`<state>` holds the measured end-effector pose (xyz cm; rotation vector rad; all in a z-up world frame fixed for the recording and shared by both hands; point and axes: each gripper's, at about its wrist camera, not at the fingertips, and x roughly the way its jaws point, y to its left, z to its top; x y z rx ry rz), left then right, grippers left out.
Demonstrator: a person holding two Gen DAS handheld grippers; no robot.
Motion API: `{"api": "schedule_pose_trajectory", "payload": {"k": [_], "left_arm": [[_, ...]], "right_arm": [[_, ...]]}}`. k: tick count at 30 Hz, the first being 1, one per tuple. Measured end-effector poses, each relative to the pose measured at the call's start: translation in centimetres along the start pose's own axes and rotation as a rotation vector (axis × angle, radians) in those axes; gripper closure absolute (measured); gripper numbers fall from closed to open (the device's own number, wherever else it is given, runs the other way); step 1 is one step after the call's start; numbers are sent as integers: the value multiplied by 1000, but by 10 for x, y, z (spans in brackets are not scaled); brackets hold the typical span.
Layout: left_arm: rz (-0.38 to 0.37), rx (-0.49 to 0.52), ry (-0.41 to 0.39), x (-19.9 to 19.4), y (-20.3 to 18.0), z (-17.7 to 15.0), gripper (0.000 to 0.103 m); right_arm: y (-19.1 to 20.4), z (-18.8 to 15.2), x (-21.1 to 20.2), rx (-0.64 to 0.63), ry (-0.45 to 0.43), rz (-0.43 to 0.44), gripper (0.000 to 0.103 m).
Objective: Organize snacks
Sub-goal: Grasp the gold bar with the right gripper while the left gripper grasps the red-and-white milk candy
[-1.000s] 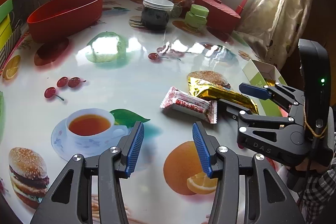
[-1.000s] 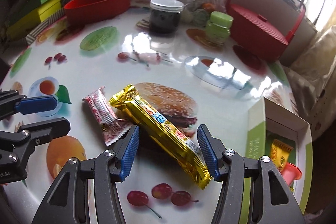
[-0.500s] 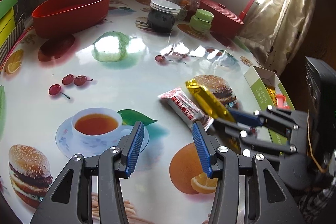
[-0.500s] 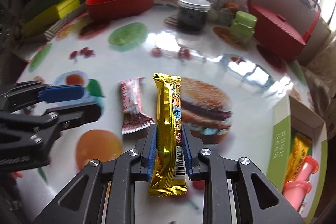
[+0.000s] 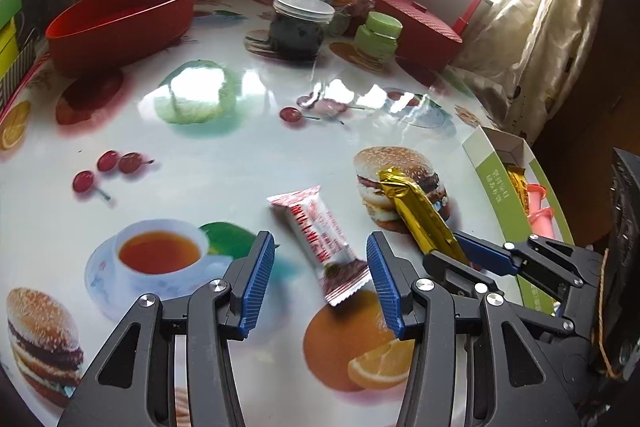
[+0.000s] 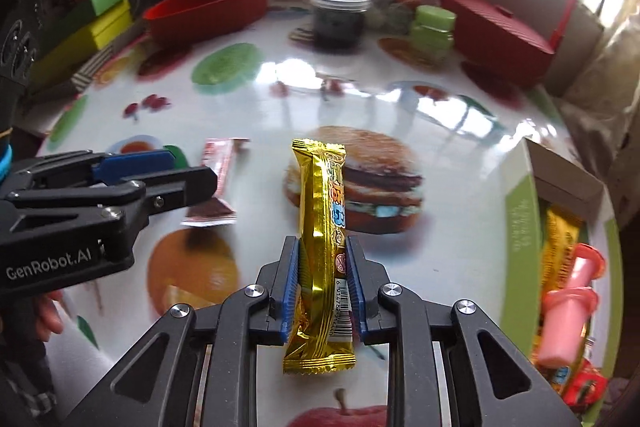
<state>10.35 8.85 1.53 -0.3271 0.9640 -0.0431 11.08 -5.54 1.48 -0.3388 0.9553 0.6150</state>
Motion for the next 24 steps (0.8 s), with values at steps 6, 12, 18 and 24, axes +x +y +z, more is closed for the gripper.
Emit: {"api": "schedule_pose_trajectory", "payload": {"k": [6, 12, 18, 24], "left_arm": [[48, 46, 23, 14, -10, 2, 54], [107, 56, 0, 14, -7, 3, 54], [156, 77, -4, 13, -3, 2, 54], [193, 114, -8, 16, -8, 0, 54]], "right_arm": [[-8, -3, 1, 20, -2, -37, 81], [-12, -4, 4, 61, -5, -25, 79], [-15, -4, 6, 95, -19, -26, 71], [-17, -4, 8, 116, -37, -37, 67]]}}
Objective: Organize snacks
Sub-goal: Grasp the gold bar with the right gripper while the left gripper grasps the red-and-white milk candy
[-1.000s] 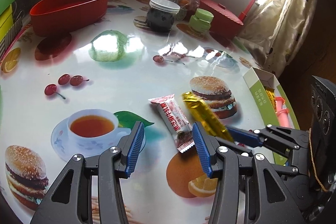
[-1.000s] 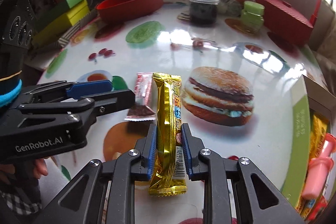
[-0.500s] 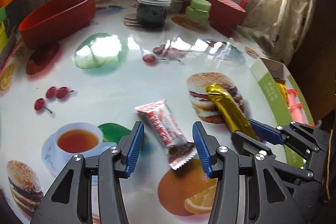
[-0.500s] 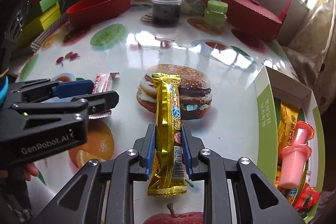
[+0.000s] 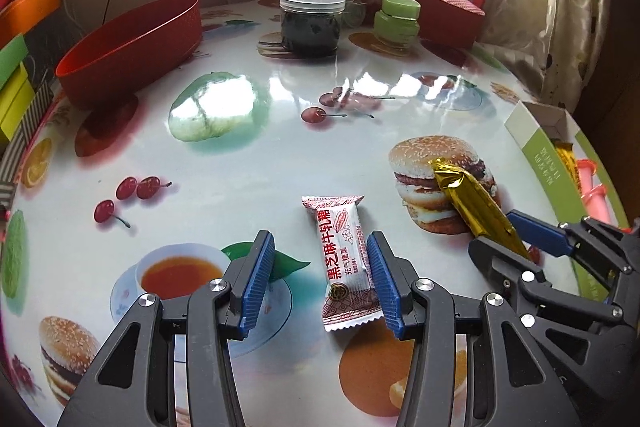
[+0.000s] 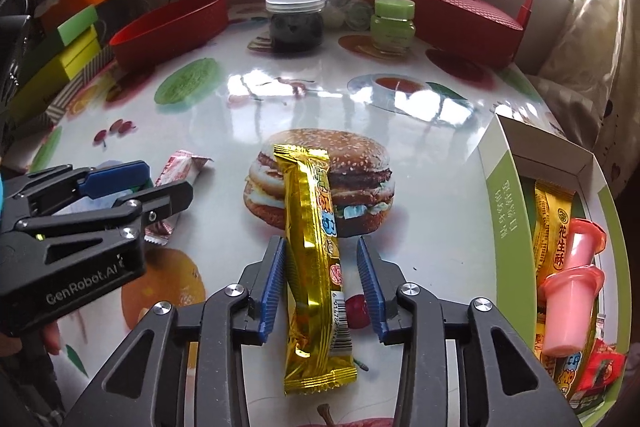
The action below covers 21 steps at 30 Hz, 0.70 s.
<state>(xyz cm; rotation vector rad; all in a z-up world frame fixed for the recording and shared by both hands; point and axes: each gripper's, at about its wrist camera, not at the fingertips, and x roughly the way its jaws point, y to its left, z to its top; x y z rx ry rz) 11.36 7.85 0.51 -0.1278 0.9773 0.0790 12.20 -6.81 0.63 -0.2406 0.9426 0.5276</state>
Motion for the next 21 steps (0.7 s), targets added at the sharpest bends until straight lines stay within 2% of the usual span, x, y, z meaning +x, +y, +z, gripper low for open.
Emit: {"api": "schedule_pose_trajectory", "payload": {"k": [7, 10, 13, 16, 21], "left_arm": [[-2, 6, -11, -1, 0, -2, 54], [7, 1, -17, -3, 3, -3, 64], [-4, -9, -20, -4, 6, -4, 67], [-9, -11, -22, -5, 8, -5, 79], [-16, -15, -25, -7, 10, -7, 81]], "right_arm": [[1, 0, 0, 7, -7, -8, 67], [1, 0, 0, 10, -9, -14, 67], [1, -1, -1, 15, -10, -21, 68], [3, -2, -2, 12, -13, -19, 74], [5, -4, -4, 11, -17, -25, 79]]}}
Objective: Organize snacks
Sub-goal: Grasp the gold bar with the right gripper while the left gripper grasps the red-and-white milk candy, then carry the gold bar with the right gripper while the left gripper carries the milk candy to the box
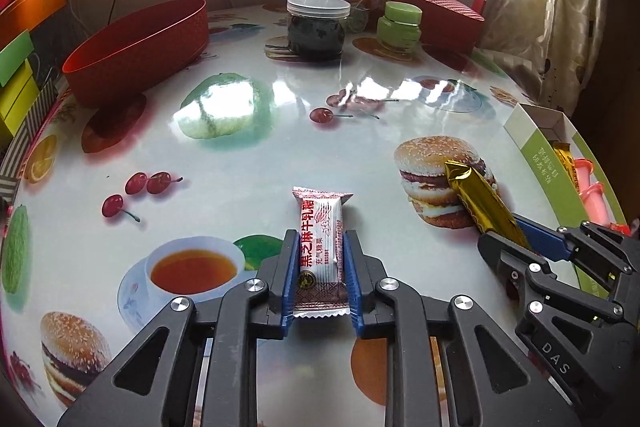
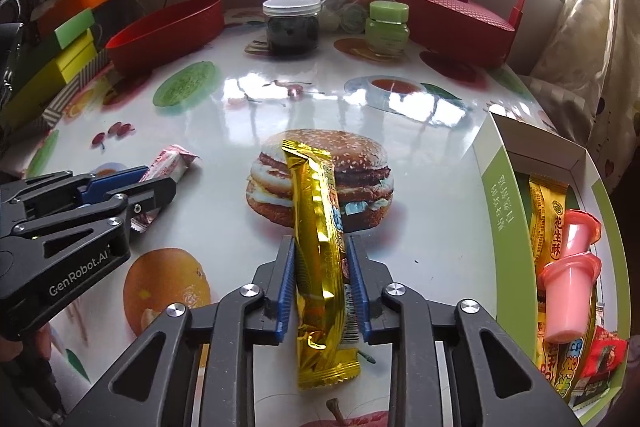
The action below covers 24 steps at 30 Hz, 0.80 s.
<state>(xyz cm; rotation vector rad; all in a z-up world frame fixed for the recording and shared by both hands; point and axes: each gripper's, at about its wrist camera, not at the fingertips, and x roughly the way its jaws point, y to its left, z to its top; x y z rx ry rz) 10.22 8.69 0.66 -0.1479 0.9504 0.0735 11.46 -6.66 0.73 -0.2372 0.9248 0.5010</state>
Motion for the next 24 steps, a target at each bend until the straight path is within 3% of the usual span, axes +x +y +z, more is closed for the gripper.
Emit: {"api": "schedule_pose_trajectory", "payload": {"k": [24], "left_arm": [[-38, 2, -50, -24, -1, 2, 82]], "right_arm": [[0, -5, -22, 20, -50, 15, 81]]}}
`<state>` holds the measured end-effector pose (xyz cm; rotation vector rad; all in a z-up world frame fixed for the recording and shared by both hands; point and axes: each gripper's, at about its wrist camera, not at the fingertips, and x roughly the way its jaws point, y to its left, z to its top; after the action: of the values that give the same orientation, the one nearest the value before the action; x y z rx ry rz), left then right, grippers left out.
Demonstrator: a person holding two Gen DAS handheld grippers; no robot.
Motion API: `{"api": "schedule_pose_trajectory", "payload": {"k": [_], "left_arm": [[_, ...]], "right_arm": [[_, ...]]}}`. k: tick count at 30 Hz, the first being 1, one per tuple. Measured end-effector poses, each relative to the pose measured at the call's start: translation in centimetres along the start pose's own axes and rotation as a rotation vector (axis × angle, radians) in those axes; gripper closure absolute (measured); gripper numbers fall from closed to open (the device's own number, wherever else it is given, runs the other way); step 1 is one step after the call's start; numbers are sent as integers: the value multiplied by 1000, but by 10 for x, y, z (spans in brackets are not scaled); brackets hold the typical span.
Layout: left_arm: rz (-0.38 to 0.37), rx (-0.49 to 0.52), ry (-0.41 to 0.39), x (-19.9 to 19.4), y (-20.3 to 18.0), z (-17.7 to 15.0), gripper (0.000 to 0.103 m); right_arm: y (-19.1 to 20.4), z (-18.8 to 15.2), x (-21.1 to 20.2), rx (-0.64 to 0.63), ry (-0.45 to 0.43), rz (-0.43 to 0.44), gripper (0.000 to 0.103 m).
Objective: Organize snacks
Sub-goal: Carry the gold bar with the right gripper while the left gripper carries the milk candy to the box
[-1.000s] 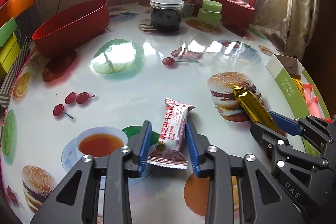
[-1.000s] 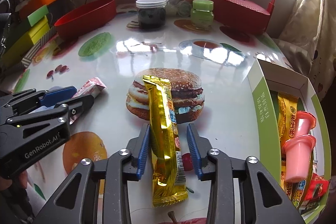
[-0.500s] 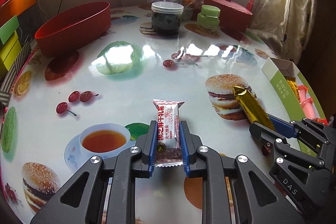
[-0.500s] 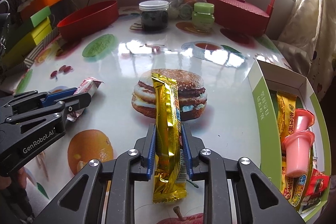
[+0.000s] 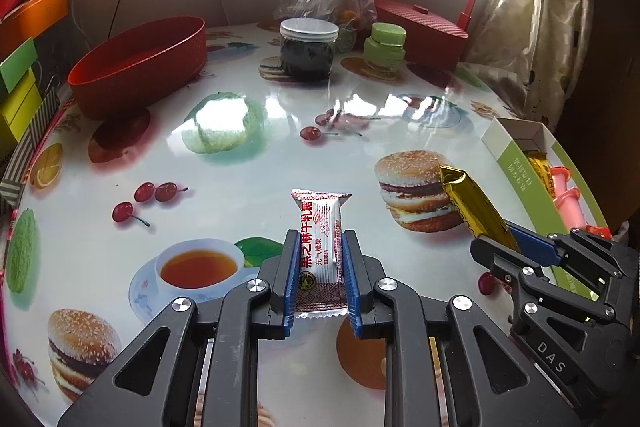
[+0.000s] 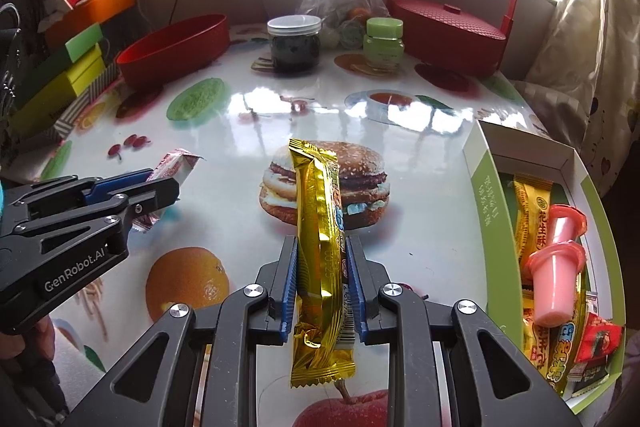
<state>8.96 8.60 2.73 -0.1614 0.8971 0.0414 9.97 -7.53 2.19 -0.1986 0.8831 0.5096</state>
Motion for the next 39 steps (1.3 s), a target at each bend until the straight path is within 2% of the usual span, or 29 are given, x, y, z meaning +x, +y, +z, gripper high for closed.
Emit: {"api": "schedule_pose_trajectory", "payload": {"k": [19, 31, 39], "left_arm": [[-54, 44, -31, -16, -28, 8, 82], [-124, 85, -45, -23, -52, 17, 82], [-145, 110, -54, -27, -69, 20, 82]], "right_arm": [[-21, -7, -31, 48, -46, -29, 81], [-40, -15, -58, 88, -84, -59, 81], [-56, -22, -71, 122, -104, -75, 81]]}}
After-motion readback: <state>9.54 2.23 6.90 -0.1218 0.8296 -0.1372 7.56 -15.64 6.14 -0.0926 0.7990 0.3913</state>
